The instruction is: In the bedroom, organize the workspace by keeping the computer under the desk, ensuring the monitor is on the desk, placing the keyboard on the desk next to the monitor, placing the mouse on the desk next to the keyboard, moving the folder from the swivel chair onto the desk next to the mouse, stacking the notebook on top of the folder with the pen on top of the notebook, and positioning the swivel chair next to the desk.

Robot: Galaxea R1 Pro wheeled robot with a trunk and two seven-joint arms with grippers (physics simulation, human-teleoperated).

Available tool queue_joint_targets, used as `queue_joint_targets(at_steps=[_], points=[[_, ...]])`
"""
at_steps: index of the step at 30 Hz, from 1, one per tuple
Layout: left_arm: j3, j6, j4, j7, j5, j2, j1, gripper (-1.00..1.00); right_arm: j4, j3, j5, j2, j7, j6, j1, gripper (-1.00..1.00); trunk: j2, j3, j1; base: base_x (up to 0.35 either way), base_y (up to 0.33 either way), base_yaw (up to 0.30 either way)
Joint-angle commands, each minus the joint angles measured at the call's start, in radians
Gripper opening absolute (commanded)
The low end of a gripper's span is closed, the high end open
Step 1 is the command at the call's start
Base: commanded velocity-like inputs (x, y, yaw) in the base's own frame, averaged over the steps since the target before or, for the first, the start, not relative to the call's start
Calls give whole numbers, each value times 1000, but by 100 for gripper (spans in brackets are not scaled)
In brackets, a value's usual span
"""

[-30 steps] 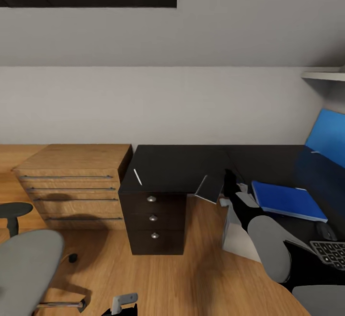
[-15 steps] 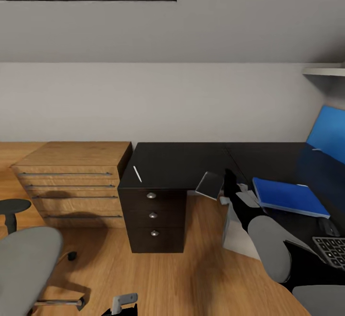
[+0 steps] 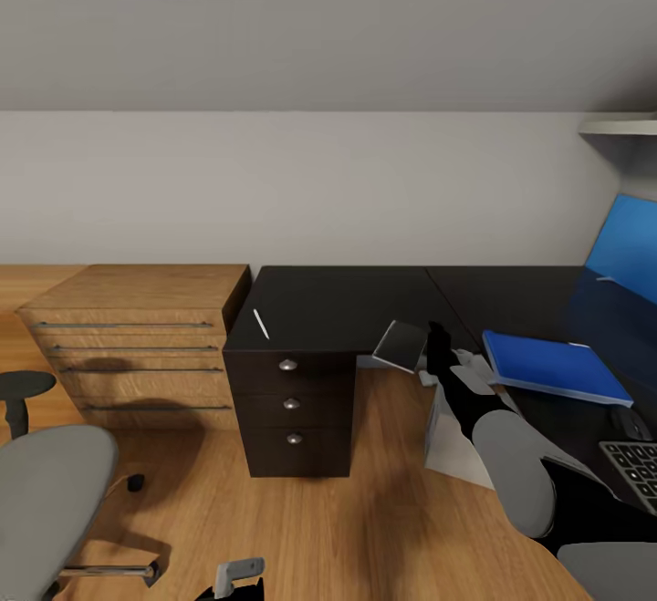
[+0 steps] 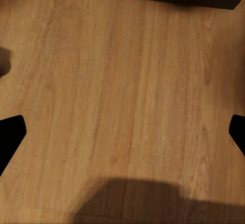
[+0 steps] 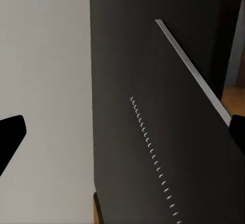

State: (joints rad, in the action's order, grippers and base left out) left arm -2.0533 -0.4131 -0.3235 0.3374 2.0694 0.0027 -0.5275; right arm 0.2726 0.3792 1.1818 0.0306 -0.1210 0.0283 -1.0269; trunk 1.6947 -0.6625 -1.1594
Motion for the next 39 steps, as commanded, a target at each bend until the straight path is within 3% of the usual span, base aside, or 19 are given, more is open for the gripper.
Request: queue_joint_targets(at_steps=[1, 39], points=[[-8, -6, -3, 6, 5, 0, -2, 100, -1, 0, 10, 1, -5, 3, -1, 100, 8, -4, -4, 0, 0, 0], [-8, -6, -3, 6, 5, -1, -2, 100, -2, 2, 9, 3, 2, 8, -1, 100, 274, -123, -150, 0, 0, 0]])
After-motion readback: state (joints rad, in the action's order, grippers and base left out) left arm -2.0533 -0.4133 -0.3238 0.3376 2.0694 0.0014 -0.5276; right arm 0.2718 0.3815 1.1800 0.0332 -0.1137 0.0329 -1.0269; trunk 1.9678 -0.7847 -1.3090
